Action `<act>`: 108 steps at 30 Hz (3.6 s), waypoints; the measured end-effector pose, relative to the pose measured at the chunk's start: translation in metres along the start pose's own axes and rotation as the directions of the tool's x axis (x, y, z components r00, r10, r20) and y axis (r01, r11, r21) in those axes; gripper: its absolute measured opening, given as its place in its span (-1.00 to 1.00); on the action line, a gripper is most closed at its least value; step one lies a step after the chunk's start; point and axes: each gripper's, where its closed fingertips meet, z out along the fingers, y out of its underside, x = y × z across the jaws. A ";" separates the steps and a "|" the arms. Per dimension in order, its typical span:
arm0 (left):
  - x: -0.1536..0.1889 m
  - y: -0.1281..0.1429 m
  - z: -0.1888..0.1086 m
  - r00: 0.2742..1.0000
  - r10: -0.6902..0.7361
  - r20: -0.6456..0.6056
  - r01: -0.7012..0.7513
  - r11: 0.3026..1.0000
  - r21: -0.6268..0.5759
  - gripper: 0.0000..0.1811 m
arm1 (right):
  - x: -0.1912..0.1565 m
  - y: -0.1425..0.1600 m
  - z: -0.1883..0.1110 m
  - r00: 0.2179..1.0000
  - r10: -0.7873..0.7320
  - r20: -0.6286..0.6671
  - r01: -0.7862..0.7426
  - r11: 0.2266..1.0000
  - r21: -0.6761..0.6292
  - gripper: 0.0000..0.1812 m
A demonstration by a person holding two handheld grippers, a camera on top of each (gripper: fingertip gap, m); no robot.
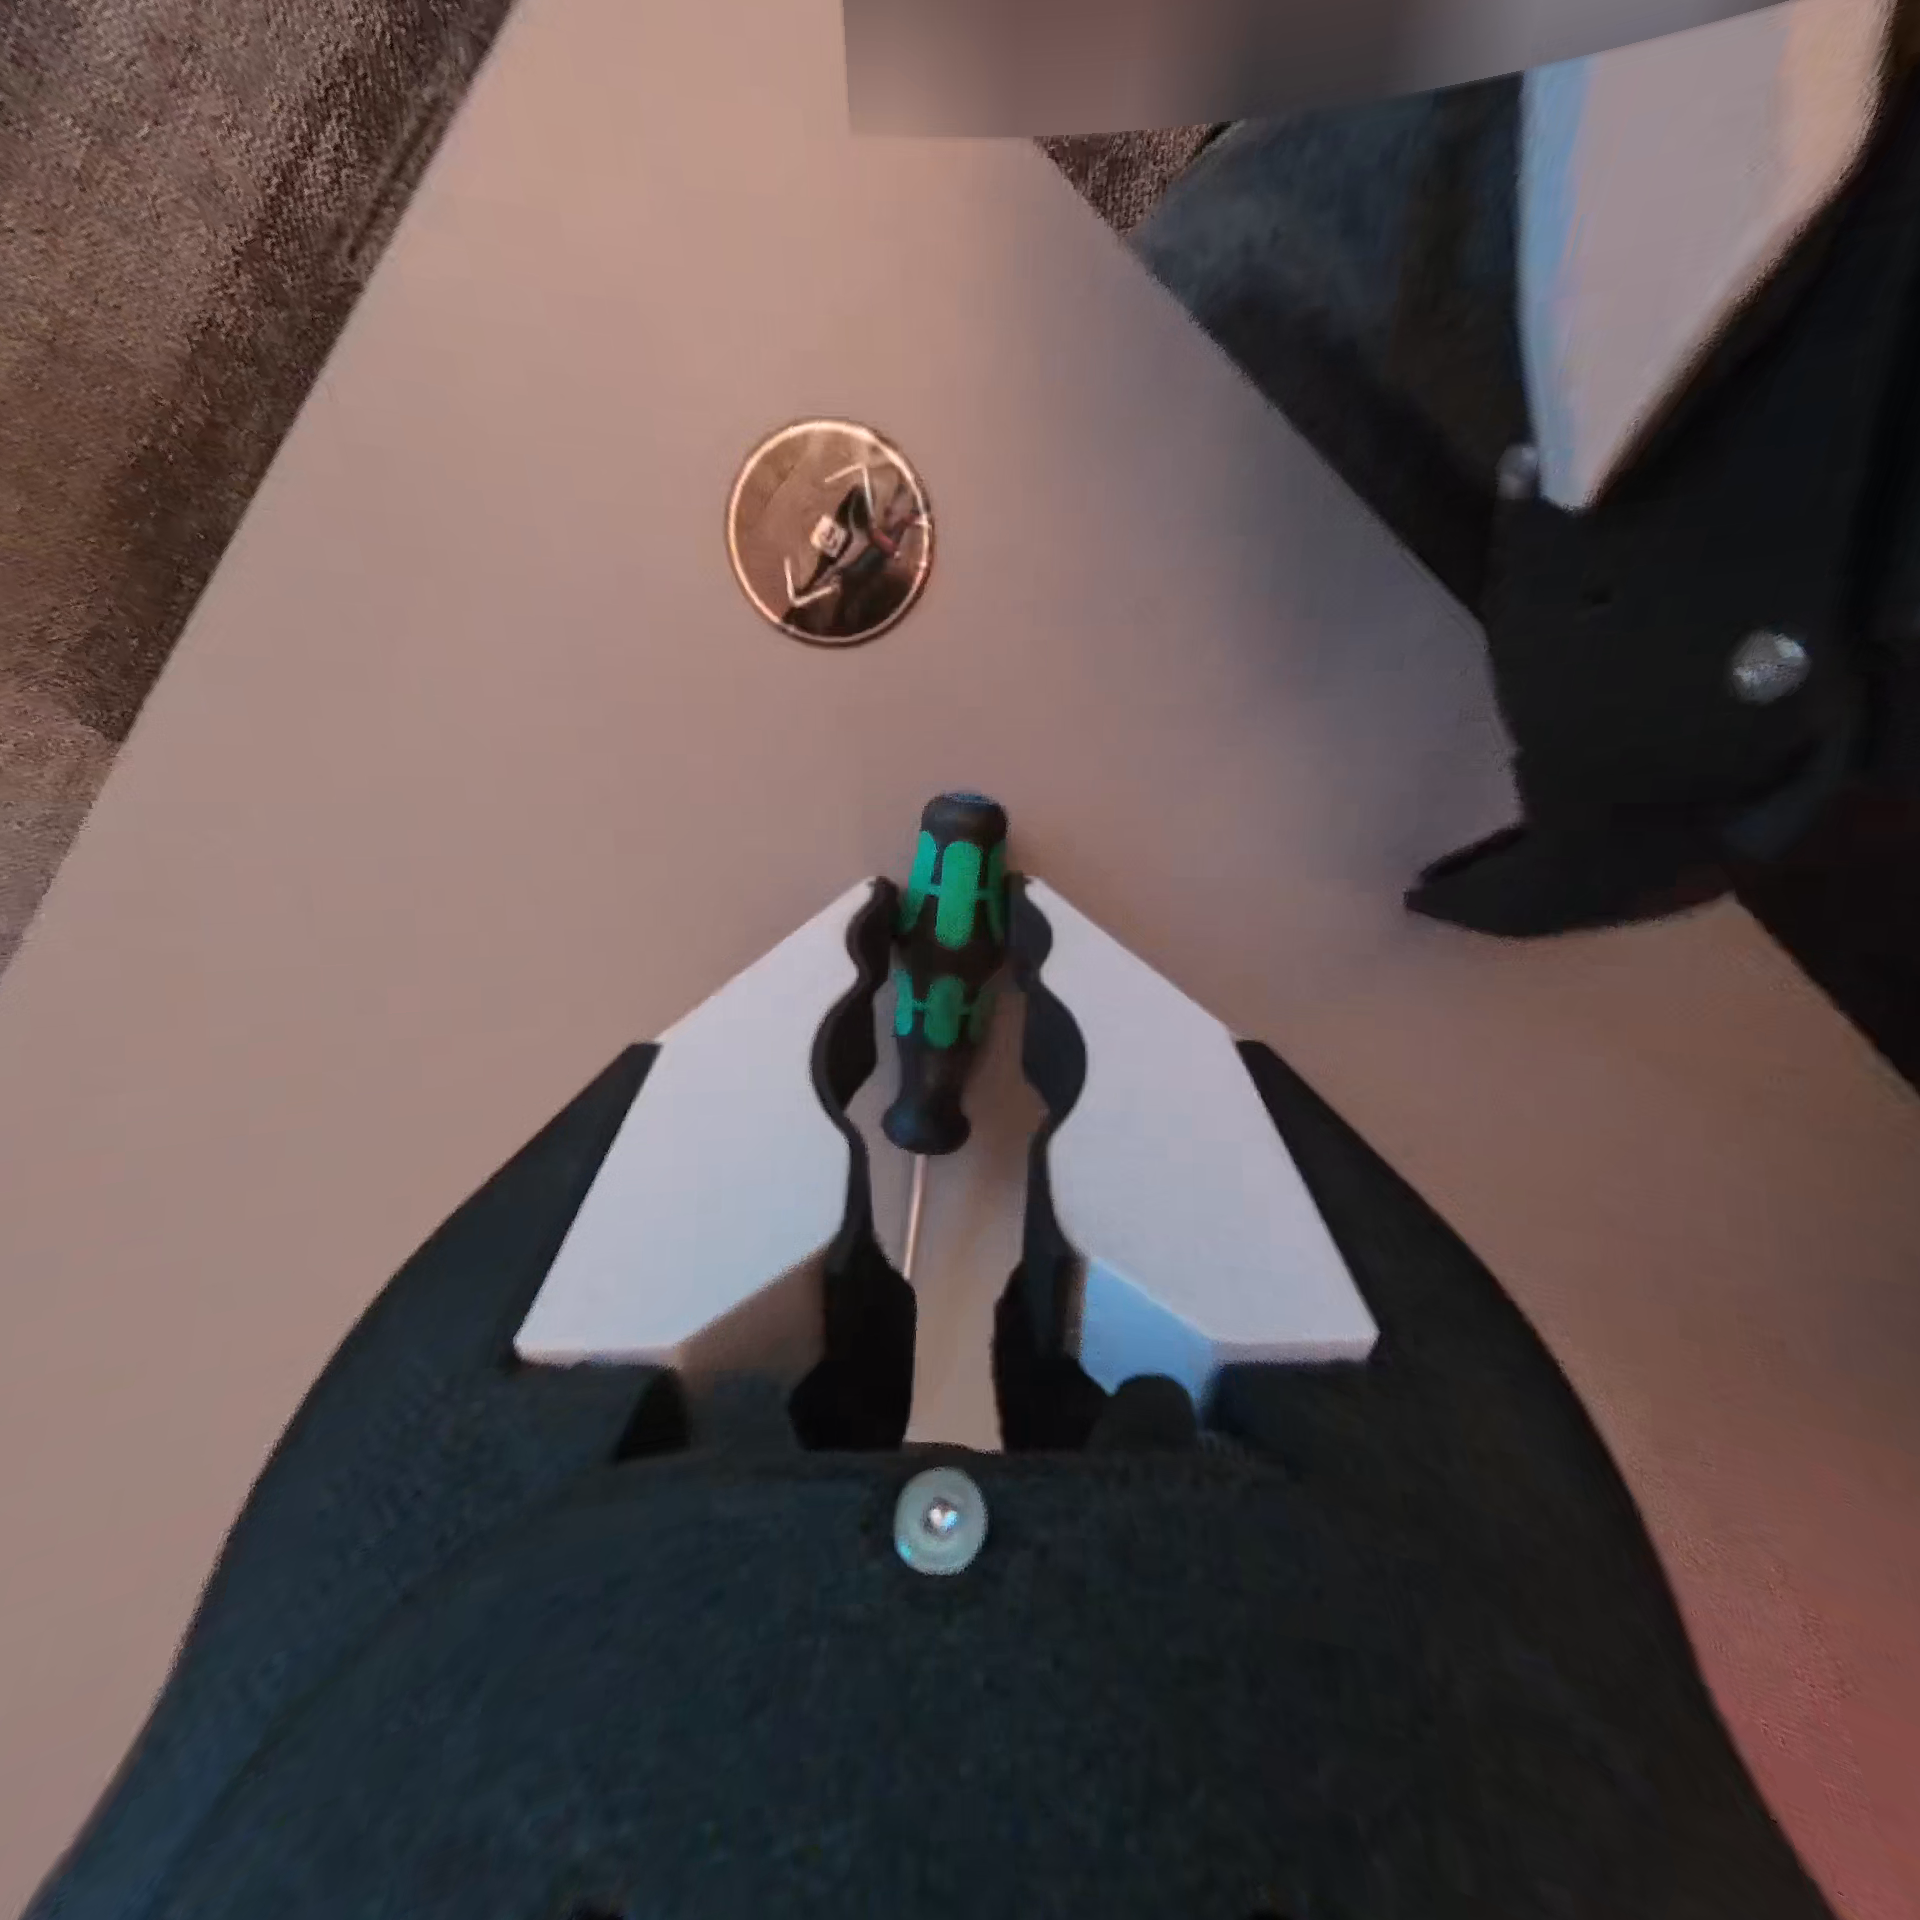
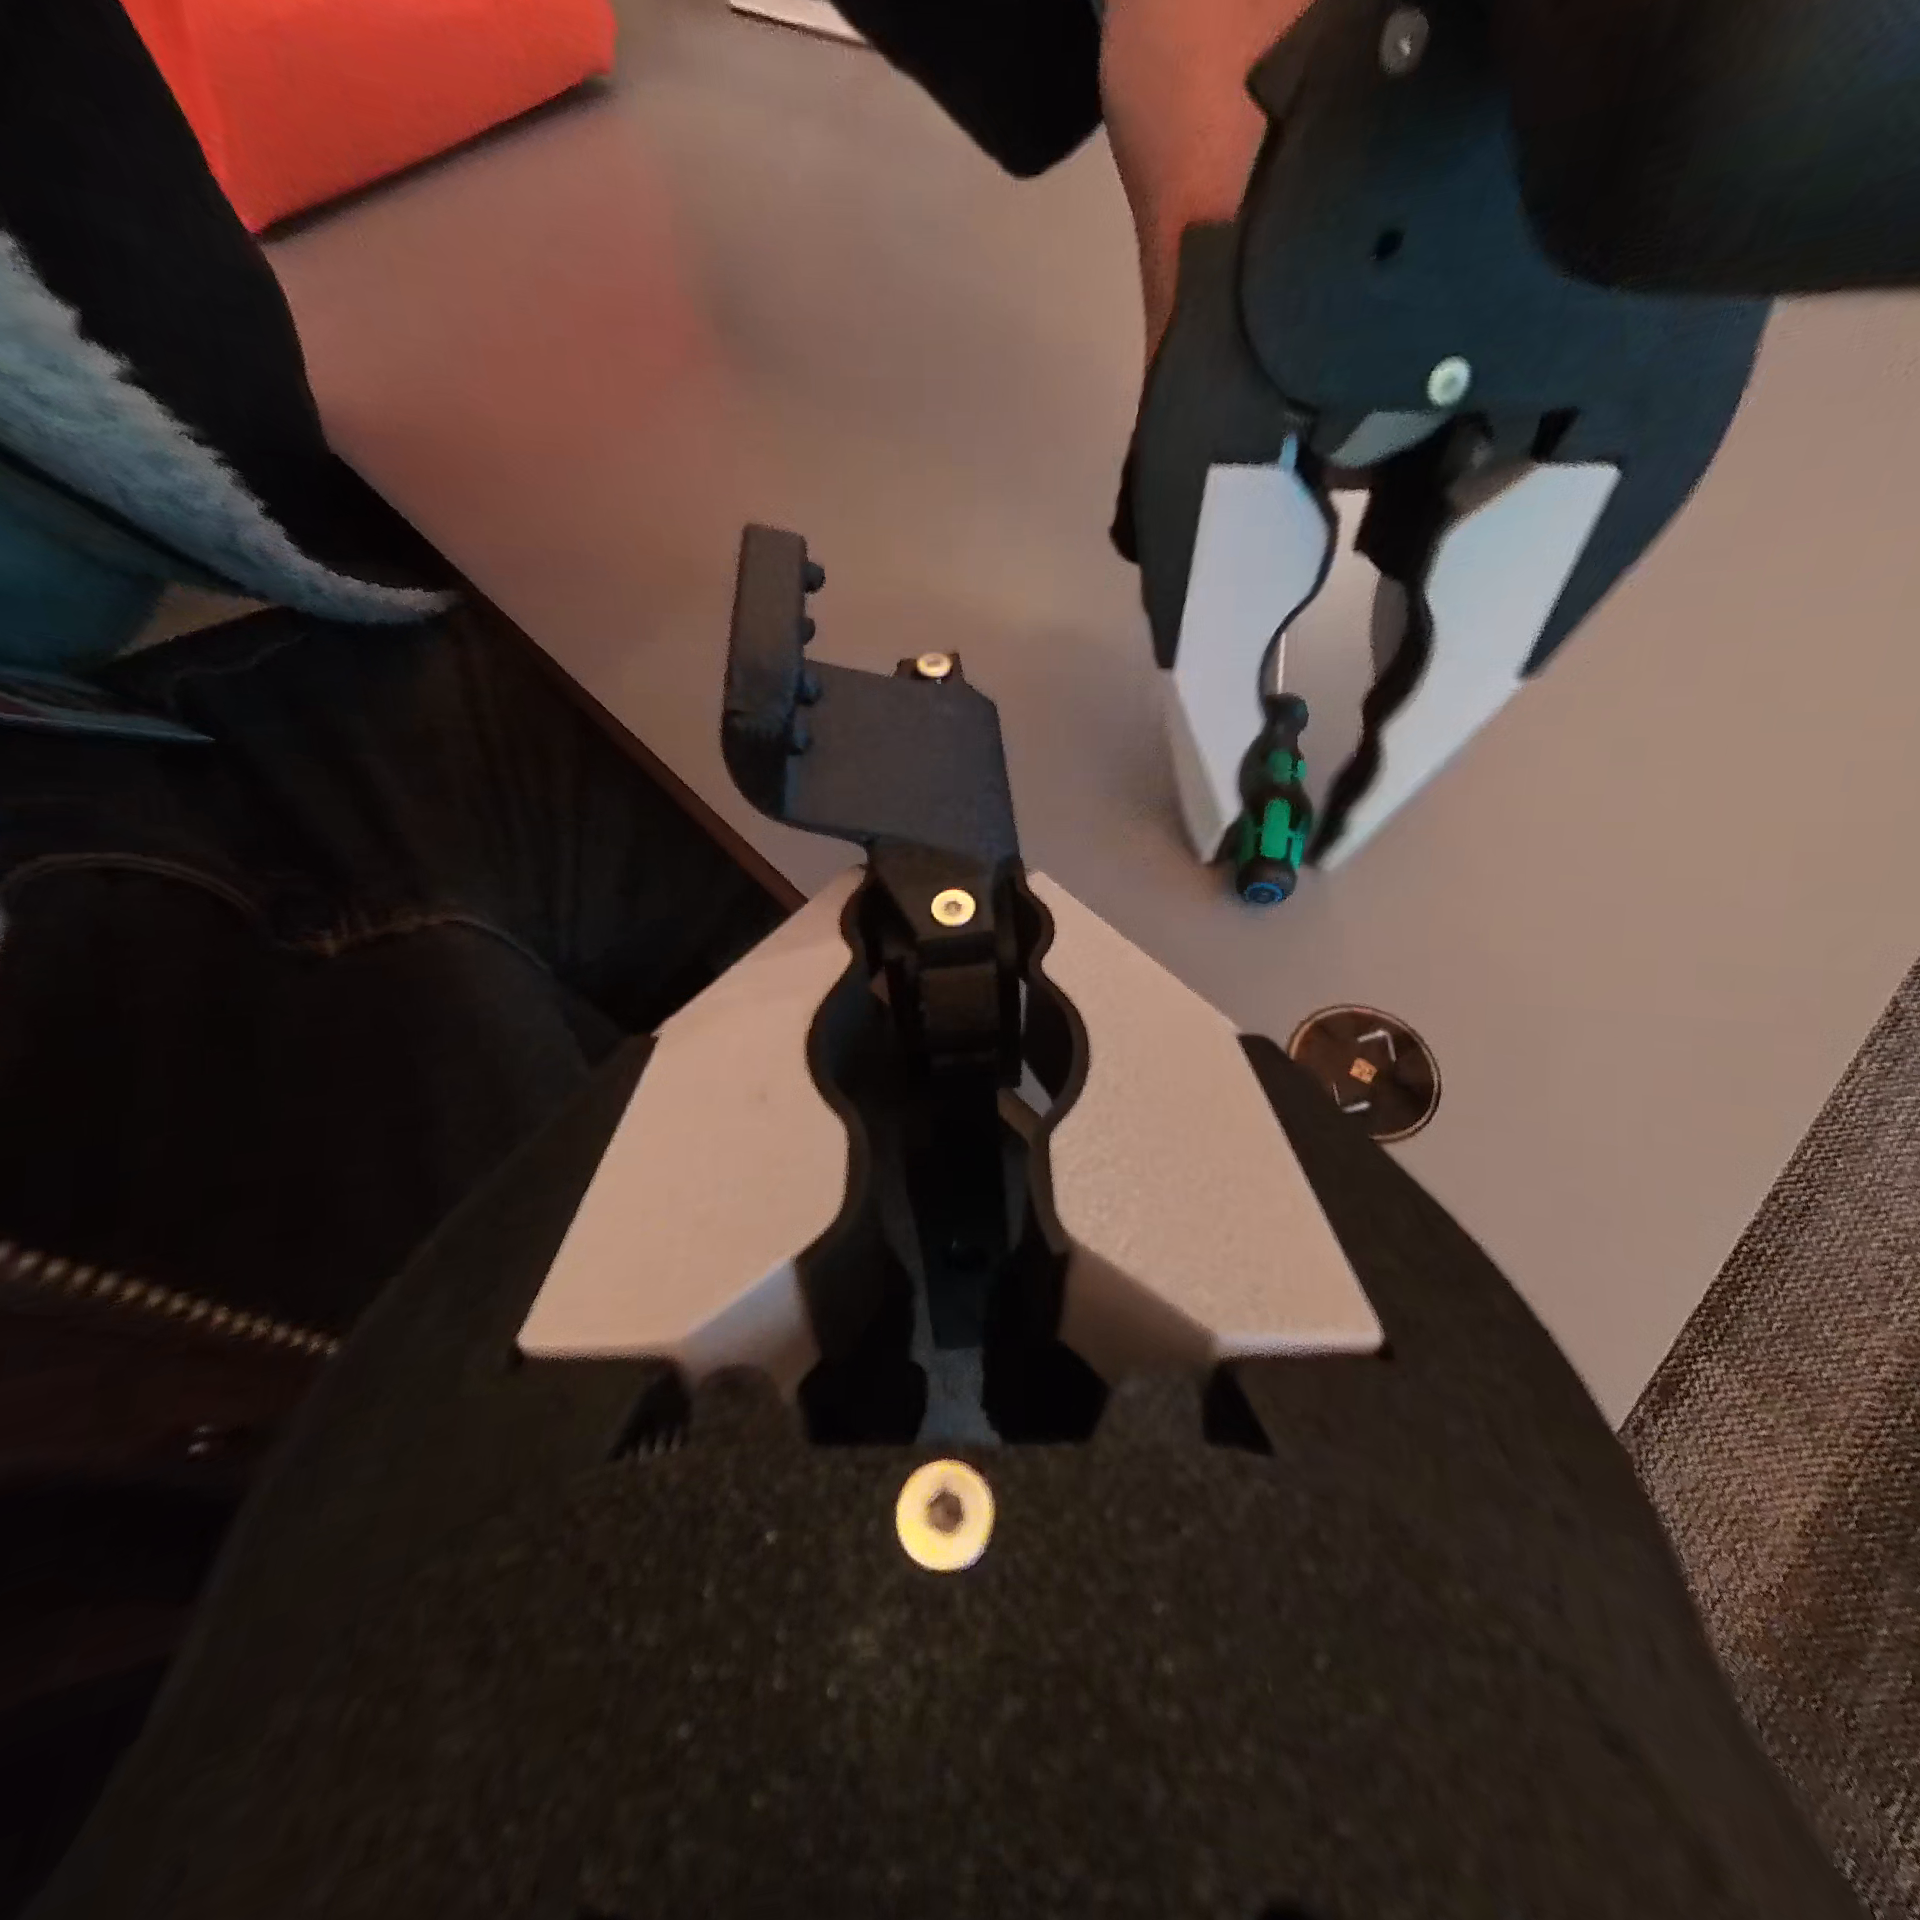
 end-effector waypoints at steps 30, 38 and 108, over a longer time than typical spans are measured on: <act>0.068 -0.047 -0.211 0.804 -0.594 0.001 0.083 0.114 0.990 -0.77 | 0.015 -0.009 0.045 0.999 -0.008 -0.046 0.007 1.000 -0.019 -0.76; 0.064 -0.043 -0.213 0.791 -0.611 0.036 0.065 0.143 0.988 -0.77 | 0.014 -0.009 0.045 0.999 -0.012 -0.043 0.011 1.000 -0.016 -0.76; 0.074 -0.051 -0.209 0.968 0.166 -0.187 0.144 0.240 0.960 -0.76 | 0.014 -0.009 0.046 0.999 -0.011 -0.039 0.011 1.000 -0.011 -0.76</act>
